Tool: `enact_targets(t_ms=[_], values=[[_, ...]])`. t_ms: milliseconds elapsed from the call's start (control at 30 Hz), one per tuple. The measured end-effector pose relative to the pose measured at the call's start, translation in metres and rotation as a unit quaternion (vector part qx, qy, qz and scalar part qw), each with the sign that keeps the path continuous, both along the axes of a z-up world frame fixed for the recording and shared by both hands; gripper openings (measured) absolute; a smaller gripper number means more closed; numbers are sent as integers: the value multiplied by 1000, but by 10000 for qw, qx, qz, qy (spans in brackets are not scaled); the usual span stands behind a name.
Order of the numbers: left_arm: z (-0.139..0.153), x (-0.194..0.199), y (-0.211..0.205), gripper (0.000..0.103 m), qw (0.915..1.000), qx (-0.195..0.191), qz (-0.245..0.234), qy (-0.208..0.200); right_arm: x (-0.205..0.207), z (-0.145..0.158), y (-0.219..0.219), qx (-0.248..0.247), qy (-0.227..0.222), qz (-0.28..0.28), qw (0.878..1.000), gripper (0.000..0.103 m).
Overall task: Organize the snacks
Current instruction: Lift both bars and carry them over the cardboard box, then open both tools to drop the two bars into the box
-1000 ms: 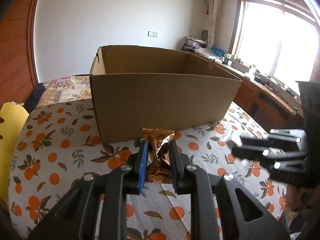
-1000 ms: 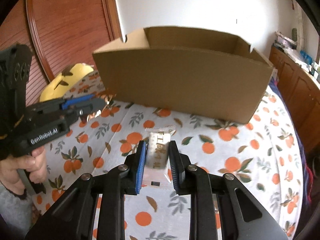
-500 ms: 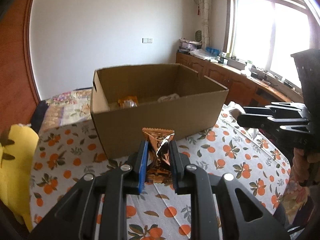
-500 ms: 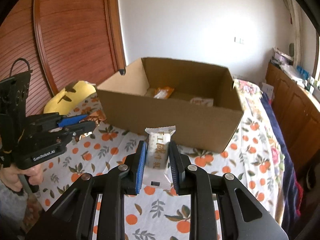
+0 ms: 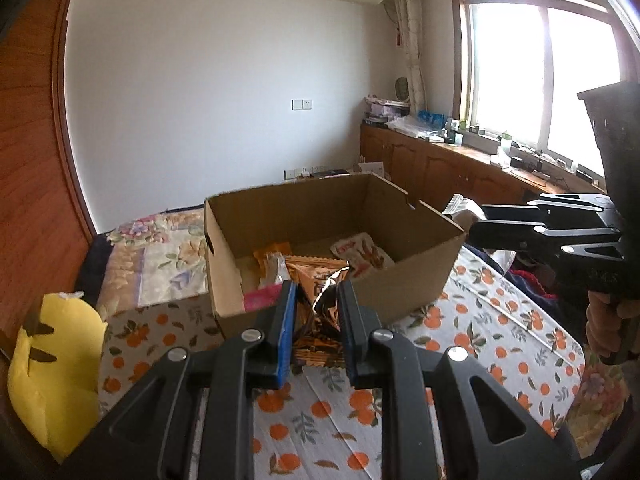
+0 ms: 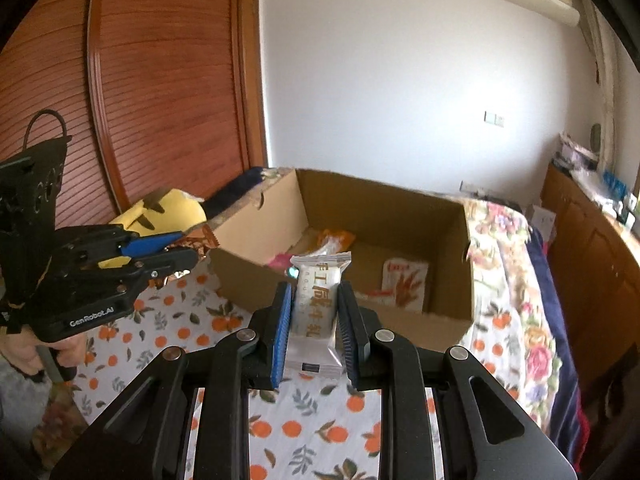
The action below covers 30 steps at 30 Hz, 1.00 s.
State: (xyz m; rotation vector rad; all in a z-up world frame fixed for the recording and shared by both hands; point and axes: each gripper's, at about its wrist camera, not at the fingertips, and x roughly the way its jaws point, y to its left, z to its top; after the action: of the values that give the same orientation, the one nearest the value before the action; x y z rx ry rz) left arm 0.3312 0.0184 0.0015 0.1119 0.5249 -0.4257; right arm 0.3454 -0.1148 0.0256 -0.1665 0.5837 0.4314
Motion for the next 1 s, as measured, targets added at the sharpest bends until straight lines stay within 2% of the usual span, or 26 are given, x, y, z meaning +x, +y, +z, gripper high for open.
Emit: enact_targets(t_ms=[233, 367, 667, 1000], values=[[25, 18, -7, 19, 9998, 3, -12, -194, 11, 17, 1, -11, -215, 89, 9997, 21], [26, 32, -7, 19, 9997, -89, 44, -240, 19, 17, 1, -69, -257, 105, 9996, 21], [-4, 77, -10, 19, 9997, -108, 188, 78, 53, -3, -8, -146, -123, 1, 9998, 21], [-37, 113, -23, 19, 9990, -47, 178, 403, 110, -44, -23, -87, 324, -199, 9992, 21]])
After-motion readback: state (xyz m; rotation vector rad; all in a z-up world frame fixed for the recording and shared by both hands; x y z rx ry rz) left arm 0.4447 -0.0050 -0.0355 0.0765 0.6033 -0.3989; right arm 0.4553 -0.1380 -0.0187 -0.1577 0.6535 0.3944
